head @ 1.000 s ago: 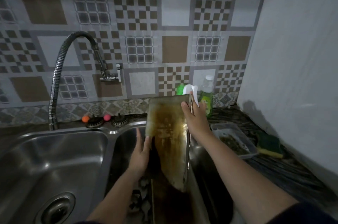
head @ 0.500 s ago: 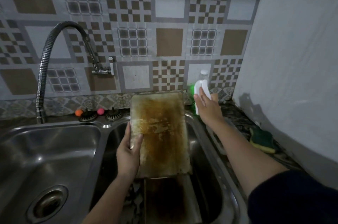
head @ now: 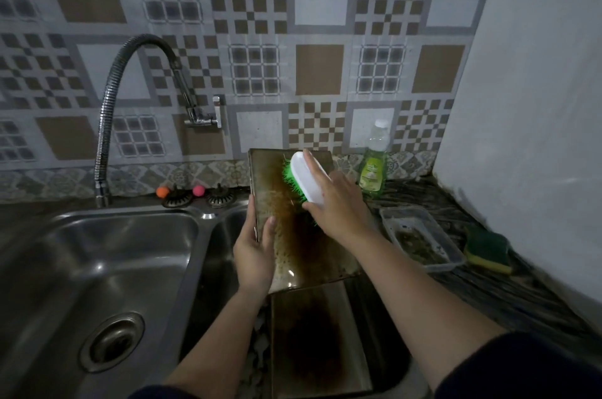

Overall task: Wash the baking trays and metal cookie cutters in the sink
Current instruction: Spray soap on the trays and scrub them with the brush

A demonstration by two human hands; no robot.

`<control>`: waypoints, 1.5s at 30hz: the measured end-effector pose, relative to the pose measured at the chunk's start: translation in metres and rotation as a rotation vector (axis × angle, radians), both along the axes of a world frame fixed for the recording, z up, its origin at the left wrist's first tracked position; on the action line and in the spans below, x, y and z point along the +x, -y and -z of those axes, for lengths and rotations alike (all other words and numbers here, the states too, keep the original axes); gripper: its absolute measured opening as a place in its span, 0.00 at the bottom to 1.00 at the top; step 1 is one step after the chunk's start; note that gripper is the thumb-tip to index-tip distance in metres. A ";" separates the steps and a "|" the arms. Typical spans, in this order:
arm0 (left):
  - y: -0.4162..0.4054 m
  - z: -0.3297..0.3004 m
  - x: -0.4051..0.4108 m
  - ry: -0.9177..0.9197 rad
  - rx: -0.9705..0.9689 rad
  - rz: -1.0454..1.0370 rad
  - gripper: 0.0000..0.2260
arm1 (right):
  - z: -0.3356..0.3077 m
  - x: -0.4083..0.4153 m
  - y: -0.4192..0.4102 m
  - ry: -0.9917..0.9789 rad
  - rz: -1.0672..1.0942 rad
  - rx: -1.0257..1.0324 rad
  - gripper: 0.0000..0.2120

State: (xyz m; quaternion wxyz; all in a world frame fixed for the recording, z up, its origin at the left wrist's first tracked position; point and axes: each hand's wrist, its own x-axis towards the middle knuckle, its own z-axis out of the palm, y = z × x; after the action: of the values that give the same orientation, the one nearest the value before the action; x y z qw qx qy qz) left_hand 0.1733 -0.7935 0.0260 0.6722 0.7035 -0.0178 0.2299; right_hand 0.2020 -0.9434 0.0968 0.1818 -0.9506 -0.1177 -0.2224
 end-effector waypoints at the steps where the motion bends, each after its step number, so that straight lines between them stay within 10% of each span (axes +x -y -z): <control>1: -0.002 0.000 -0.001 0.006 -0.004 -0.004 0.26 | -0.004 0.002 -0.004 -0.053 -0.020 0.070 0.45; 29: -0.122 0.000 -0.026 0.082 0.031 -0.103 0.22 | 0.047 -0.081 -0.130 -0.083 -0.186 0.354 0.34; 36: -0.087 -0.009 -0.073 0.106 -0.009 -0.040 0.22 | -0.030 -0.026 -0.102 -0.044 0.022 0.254 0.32; 45: -0.085 -0.001 -0.126 0.065 0.119 -0.268 0.22 | 0.038 -0.145 -0.076 -0.147 -0.120 0.231 0.33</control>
State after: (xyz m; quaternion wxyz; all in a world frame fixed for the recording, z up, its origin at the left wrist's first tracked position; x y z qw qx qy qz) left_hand 0.0475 -0.7085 0.0266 0.5917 0.7304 0.0407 0.3388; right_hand 0.0572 -0.8674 0.0588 0.3110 -0.9284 -0.1342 -0.1531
